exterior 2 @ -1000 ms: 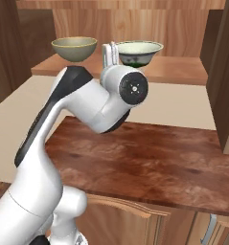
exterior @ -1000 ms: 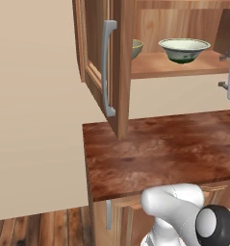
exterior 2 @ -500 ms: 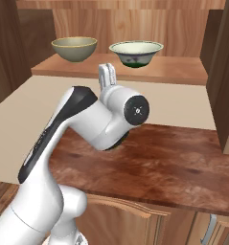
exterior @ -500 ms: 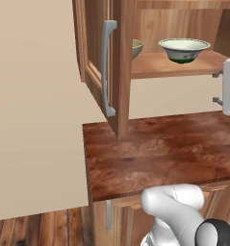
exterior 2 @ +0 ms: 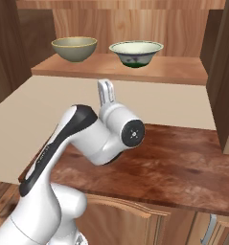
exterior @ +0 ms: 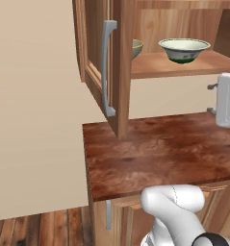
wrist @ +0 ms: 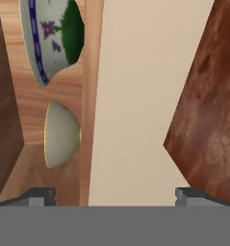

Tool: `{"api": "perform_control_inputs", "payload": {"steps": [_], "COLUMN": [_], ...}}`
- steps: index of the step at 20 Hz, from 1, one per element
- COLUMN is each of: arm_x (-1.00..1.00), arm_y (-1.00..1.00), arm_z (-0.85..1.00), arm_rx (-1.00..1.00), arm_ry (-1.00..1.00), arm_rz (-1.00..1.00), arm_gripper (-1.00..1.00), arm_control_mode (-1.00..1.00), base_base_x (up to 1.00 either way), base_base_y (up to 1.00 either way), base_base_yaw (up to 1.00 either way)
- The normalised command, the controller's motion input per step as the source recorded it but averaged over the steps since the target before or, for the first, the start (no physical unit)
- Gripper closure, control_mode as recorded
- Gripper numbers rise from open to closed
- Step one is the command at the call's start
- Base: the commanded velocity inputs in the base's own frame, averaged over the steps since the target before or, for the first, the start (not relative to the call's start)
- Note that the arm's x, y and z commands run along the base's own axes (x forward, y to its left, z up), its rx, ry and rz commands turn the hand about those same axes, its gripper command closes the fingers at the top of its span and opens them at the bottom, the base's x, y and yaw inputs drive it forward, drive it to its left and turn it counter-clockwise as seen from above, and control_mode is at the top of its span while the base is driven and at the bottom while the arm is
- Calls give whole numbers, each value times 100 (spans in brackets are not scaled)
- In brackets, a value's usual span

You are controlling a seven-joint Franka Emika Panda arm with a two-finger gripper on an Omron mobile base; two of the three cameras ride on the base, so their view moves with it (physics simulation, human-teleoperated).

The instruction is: Open the cabinet. Pick the bowls from the counter and place them in the cabinet. Then close the cabinet.

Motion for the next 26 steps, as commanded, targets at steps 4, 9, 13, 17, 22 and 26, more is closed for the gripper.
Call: {"api": "perform_control_inputs", "payload": {"steps": [4, 9, 13, 17, 22, 26], "arm_x": [8, 4, 5, 8, 1, 0], "arm_y": [-19, -30, -37, -34, -41, -47], "arm_z": [-17, -21, -22, -17, -24, -34], "arm_rx": [0, 0, 0, 0, 0, 0], "arm_ry": [0, 0, 0, 0, 0, 0], "arm_rz": [0, 0, 0, 0, 1, 3], "arm_gripper": [-100, -100, -100, -100, -100, -100], "arm_control_mode": [-100, -100, -100, -100, -100, -100], "base_base_x": [0, 0, 0, 0, 0, 0], "base_base_y": [0, 0, 0, 0, 0, 0], "base_base_yaw": [0, 0, 0, 0, 0, 0]}}
